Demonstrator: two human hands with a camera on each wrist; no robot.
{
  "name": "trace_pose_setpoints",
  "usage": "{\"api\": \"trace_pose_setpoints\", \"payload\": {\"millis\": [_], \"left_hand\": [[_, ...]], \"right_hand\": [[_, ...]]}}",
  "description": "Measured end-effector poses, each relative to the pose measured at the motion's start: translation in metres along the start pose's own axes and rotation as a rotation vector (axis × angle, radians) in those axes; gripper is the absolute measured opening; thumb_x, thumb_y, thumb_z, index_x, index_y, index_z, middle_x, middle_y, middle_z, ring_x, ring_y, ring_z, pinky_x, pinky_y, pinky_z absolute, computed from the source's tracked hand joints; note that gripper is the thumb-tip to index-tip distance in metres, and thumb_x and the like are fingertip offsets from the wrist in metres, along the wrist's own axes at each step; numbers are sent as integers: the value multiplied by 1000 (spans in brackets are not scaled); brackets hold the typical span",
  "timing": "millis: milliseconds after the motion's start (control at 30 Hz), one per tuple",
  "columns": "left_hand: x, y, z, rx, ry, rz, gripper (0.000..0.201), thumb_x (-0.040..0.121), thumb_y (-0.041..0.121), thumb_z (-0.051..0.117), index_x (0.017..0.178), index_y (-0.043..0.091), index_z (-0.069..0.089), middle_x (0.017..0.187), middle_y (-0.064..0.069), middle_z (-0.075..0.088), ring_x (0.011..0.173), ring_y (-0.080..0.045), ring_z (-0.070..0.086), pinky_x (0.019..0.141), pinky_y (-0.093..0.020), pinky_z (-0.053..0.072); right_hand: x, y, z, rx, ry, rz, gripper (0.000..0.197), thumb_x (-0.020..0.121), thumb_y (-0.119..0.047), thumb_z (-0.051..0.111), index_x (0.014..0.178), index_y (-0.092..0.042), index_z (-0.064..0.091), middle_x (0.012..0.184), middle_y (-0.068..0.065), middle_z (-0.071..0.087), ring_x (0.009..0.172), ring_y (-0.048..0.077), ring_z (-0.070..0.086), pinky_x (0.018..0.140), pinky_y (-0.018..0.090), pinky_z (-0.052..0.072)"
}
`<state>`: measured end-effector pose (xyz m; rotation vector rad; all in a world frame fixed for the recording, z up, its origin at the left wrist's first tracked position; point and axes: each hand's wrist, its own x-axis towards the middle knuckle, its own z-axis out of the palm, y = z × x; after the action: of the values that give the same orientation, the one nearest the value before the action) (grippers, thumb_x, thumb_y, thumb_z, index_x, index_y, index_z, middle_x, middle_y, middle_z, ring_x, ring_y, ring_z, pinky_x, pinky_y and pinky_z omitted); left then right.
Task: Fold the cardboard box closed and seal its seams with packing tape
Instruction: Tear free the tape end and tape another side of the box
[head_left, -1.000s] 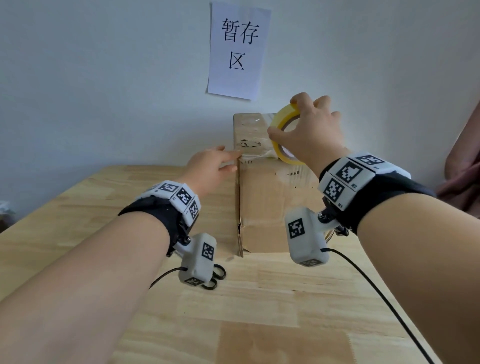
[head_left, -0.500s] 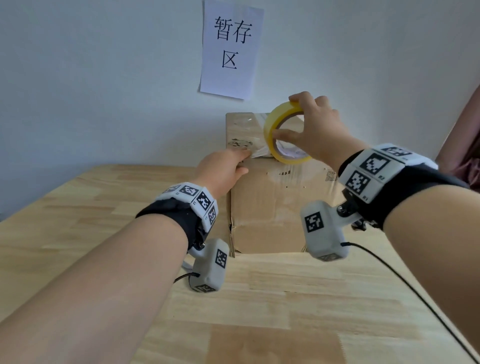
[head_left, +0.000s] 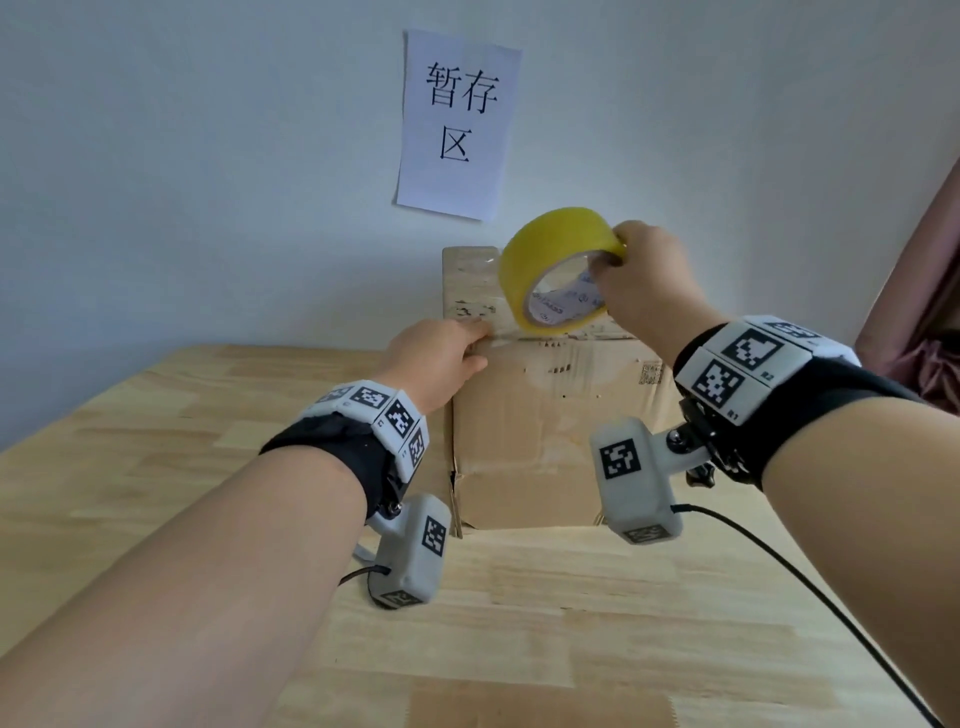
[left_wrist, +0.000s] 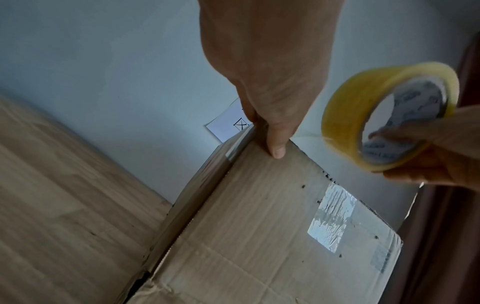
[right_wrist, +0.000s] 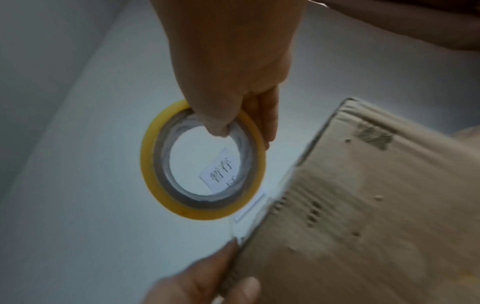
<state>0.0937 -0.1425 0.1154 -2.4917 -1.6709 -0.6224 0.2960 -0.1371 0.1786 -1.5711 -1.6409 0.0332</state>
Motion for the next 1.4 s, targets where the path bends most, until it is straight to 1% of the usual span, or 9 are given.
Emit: {"api": "trace_pose_setpoints", "payload": {"millis": [133, 233, 367, 500, 600, 800, 967, 1067, 1400], "left_hand": [[-6, 2, 3, -35, 32, 6, 34, 97, 23, 48, 130, 19, 50, 118, -7, 65, 101, -28, 62, 81, -38, 51], [-4, 5, 4, -18, 36, 0, 40, 97, 23, 48, 137, 24, 47, 133, -4, 57, 114, -28, 57, 88, -37, 48], [-1, 4, 6, -3, 53, -7, 35, 96, 25, 48, 130, 23, 55, 108, -4, 66, 98, -25, 61, 75, -31, 46], [0, 5, 3, 5, 46, -11, 38, 96, 27, 48, 133, 24, 53, 114, -3, 66, 102, -23, 60, 79, -30, 47], [0, 3, 3, 5, 18, -7, 39, 96, 30, 49, 135, 26, 50, 118, -2, 65, 105, -23, 60, 85, -37, 50], [-6, -12, -11, -51, -43, -1, 45, 96, 30, 52, 140, 26, 44, 116, -11, 66, 102, -27, 60, 81, -27, 41], [-5, -8, -7, -25, -59, 29, 46, 97, 26, 50, 142, 26, 41, 135, -5, 55, 113, -27, 56, 92, -32, 43], [-4, -10, -5, -30, -49, 5, 45, 97, 23, 49, 141, 24, 42, 132, -6, 57, 114, -28, 55, 90, -32, 43], [-6, -9, -1, -17, -26, 18, 36, 98, 18, 45, 134, 14, 46, 134, -9, 54, 109, -32, 58, 86, -42, 49]], "right_hand": [[10, -8, -6, -18, 9, -29, 21, 93, -14, 50, 113, -7, 47, 90, 9, 54, 76, 27, 55, 57, 30, 40], [9, 17, 0, -61, -10, 24, 16, 91, -17, 53, 100, -4, 52, 85, 10, 55, 72, 27, 53, 58, 30, 40], [6, 39, 5, -16, -39, 91, 36, 88, -34, 57, 64, -12, 44, 57, 2, 39, 51, 18, 35, 47, 26, 25], [-1, 40, 5, 45, -262, 266, 43, 91, -46, 47, 64, -13, 41, 58, 2, 34, 52, 18, 32, 51, 29, 24], [-7, 39, 0, -42, -280, 246, 42, 92, -44, 42, 64, -13, 39, 60, 2, 35, 52, 18, 33, 52, 29, 25], [-24, 23, -9, -306, -304, 180, 49, 95, -45, 32, 63, -10, 44, 65, 5, 47, 58, 21, 44, 53, 28, 32], [-30, 12, -7, -175, -107, 51, 14, 89, -21, 47, 99, -12, 47, 81, 5, 52, 69, 24, 49, 52, 29, 31], [-34, 7, 1, 81, 13, -41, 52, 81, 2, 45, 129, -17, 42, 97, 4, 53, 82, 22, 50, 62, 27, 36], [-9, -28, -5, 86, 30, -74, 72, 75, 18, 31, 131, -20, 54, 126, 8, 54, 107, 20, 48, 84, 25, 37]]}}
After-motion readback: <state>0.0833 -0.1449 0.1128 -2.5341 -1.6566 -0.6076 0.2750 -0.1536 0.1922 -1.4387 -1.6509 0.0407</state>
